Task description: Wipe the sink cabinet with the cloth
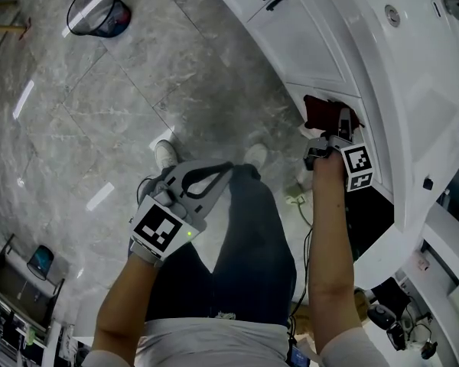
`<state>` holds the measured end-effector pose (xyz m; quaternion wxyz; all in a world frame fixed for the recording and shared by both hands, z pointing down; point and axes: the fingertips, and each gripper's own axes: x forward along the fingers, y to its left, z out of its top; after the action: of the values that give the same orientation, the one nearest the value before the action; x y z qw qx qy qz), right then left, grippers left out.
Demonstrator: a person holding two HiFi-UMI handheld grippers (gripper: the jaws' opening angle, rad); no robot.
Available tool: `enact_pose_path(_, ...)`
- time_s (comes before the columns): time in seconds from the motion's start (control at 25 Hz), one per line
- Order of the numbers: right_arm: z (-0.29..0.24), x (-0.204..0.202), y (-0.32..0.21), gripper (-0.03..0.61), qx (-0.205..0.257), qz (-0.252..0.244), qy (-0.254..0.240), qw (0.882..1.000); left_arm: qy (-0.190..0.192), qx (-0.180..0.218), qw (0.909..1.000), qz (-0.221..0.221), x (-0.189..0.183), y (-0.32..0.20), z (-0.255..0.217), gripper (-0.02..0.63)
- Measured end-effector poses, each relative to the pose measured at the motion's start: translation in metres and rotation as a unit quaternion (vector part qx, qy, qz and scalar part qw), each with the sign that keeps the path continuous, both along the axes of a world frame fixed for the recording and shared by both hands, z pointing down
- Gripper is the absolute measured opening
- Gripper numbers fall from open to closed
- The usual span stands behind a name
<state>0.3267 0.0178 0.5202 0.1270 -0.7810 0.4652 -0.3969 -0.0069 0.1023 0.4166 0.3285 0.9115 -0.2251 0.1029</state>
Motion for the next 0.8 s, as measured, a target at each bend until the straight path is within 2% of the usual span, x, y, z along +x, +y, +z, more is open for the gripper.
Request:
enact_pose_path(0.36, -0.019, 0.016, 0.026, 0.100, 0.013, 0.014, -0.003, 1.000, 0.000, -0.005, 0.9998, 0.018, 0.012, 0.015, -0.010, 0.011)
enact_pose_path(0.56, -0.027, 0.035, 0.055, 0.100, 0.020, 0.036, -0.010, 0.999, 0.002, -0.009, 0.9993, 0.036, 0.030, 0.026, -0.012, 0.011)
enact_pose_path(0.8, -0.035, 0.048, 0.072, 0.100, 0.030, 0.028, -0.017, 0.999, 0.006, -0.007, 0.9985, 0.053, 0.055, 0.034, -0.018, 0.011)
